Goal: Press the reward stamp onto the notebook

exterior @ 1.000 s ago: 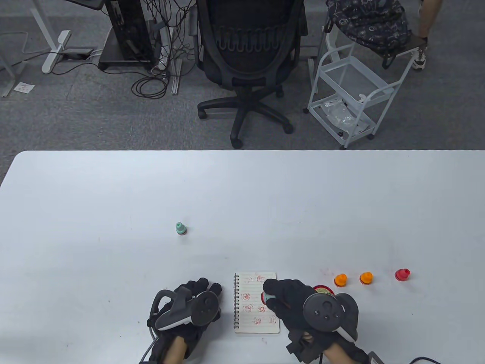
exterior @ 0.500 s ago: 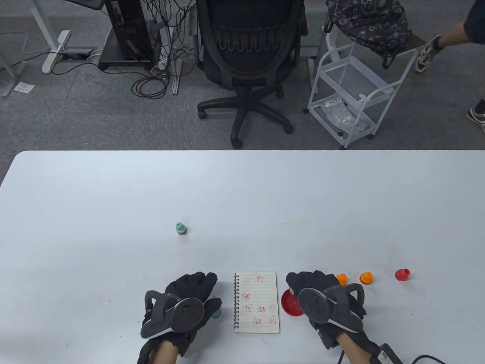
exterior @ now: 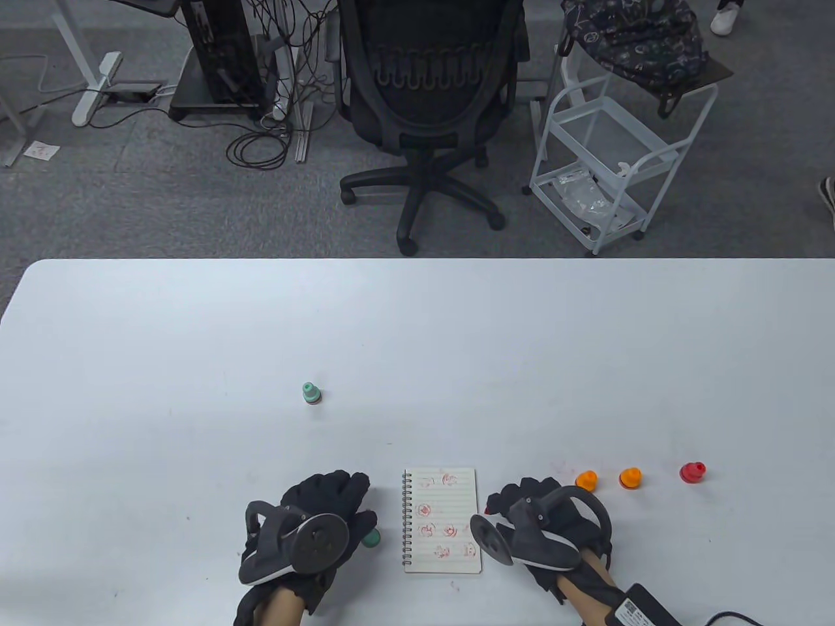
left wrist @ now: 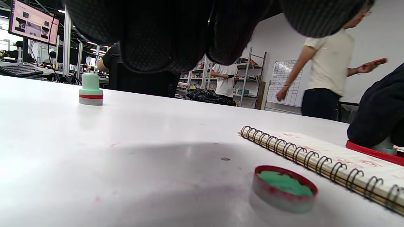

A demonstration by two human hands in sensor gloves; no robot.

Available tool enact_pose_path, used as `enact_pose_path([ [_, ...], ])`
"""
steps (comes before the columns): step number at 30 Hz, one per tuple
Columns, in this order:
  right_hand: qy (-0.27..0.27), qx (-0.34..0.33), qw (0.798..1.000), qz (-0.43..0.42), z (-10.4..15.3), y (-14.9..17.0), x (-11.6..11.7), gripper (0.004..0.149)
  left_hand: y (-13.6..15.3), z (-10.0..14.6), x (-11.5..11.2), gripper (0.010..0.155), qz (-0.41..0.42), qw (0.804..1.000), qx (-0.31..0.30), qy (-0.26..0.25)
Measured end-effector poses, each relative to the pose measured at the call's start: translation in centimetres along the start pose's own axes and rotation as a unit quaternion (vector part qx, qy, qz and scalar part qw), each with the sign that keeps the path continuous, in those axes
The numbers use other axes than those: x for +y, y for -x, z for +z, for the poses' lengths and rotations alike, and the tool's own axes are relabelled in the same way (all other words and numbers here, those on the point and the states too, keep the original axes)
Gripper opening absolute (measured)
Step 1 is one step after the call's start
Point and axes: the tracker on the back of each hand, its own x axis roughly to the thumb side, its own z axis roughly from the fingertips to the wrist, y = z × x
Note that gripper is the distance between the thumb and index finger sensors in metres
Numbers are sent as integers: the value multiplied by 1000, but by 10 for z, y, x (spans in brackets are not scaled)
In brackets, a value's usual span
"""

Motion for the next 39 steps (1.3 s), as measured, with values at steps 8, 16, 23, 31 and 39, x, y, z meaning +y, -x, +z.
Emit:
enact_pose_path([
  [8, -10, 2, 1000, 0, -1, 1, -1, 41, 0, -1, -1, 62, 3, 1000, 3, 8],
  [16, -21, 14, 1000, -14, -3, 2, 0, 42, -2, 0, 2, 62, -2, 1000, 1, 8],
  [23, 13, 27, 1000, -11, 5, 8, -11, 45, -3, 4, 9, 61, -6, 1000, 1, -6],
  [31, 26, 21, 998, -47, -4, 3, -28, 47, -13, 8, 18, 61, -8, 999, -20, -31],
  [39, 31, -14, 998, -54, -47, -30, -50, 48, -14, 7, 20, 60, -12, 999, -27, -34],
])
